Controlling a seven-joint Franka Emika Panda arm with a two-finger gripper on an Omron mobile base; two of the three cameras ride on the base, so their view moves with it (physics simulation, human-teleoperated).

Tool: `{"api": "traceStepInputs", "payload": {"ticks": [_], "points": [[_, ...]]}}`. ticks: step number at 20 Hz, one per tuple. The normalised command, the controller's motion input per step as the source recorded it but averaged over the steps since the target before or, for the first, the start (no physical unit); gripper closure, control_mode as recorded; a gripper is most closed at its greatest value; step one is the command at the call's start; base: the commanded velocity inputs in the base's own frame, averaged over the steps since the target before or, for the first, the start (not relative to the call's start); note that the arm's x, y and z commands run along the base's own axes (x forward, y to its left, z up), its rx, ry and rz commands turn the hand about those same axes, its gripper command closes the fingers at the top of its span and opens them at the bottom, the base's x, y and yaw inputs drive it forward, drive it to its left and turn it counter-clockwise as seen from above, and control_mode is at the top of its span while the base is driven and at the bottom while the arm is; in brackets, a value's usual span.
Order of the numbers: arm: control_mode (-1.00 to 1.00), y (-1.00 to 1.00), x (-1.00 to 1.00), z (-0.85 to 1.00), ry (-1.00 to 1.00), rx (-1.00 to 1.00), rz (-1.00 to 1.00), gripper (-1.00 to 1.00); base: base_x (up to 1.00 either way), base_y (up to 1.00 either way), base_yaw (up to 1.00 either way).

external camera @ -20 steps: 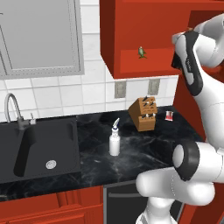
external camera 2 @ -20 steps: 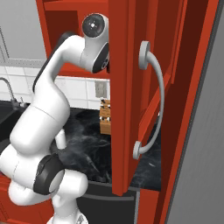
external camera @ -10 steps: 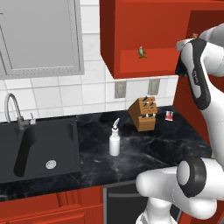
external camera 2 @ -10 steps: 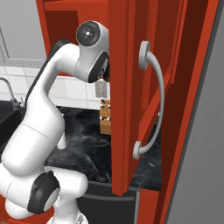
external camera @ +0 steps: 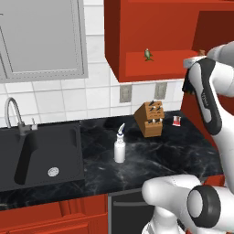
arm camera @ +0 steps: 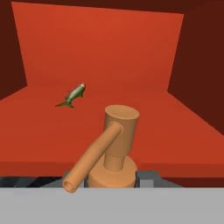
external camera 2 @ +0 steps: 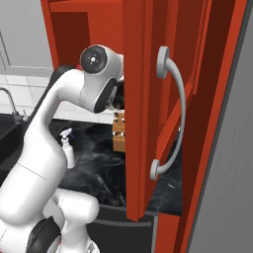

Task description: Pick the soap dispenser and spray from the cabinet and place them on the counter.

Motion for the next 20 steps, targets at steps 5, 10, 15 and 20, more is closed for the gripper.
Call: {"api": "traceStepInputs", "payload": {"ticks": [5, 10, 15, 20], "points": [[-1.00, 0.08, -0.19, -0.40, 0.03, 0.00, 0.00, 1.00, 0.00, 0.00, 0.00], [-1.00, 0.09, -0.09, -0.40, 0.05, 0.00, 0.00, 1.00, 0.00, 0.00, 0.00], [-1.00, 0.06, -0.04, -0.33, 0.05, 0.00, 0.00, 1.00, 0.00, 0.00, 0.00], [-1.00, 0.03, -0.01, -0.33, 0.06, 0.00, 0.00, 1.00, 0.00, 0.00, 0.00]]}}
